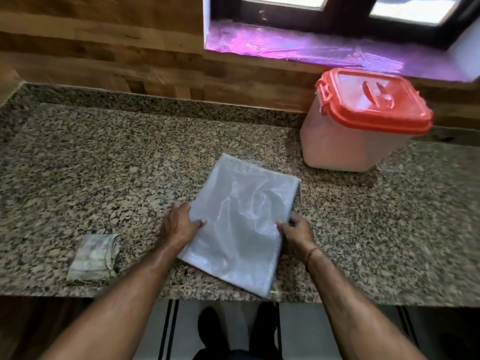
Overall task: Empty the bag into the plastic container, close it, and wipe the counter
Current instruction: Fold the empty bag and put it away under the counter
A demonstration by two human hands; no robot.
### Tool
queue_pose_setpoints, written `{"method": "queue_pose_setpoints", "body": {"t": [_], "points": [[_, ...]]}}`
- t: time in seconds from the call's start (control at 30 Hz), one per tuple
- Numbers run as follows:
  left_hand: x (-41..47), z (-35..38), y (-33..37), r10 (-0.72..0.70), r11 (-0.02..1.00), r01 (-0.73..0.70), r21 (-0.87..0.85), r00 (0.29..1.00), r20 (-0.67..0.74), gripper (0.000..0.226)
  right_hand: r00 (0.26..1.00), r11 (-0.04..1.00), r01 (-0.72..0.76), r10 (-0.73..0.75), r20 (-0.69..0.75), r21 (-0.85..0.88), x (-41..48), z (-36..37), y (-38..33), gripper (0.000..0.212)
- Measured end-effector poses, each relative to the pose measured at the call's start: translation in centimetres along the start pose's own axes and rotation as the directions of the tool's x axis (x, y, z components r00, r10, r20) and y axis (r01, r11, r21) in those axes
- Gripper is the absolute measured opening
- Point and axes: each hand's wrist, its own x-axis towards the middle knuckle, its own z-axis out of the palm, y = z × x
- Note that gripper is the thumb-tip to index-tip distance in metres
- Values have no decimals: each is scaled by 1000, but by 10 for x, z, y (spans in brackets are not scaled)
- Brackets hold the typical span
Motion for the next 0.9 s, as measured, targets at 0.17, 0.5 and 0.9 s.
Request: {"method": "queue_pose_setpoints", "body": {"t": [0.17,0.5,0.9], "points": [[7,3,15,-97,984,94,-154,995,-11,31,999,995,-30,26,-43,-100,-6,-9,26,11],[3,22,17,-226,865,283,-413,957,183,21,996,986,-87,89,-8,144,5,-27,26,15],[-6,-29,83,-140,532,118,-839,989,50,35,996,805,5,-58,71,593,21,-88,-56,39]]}}
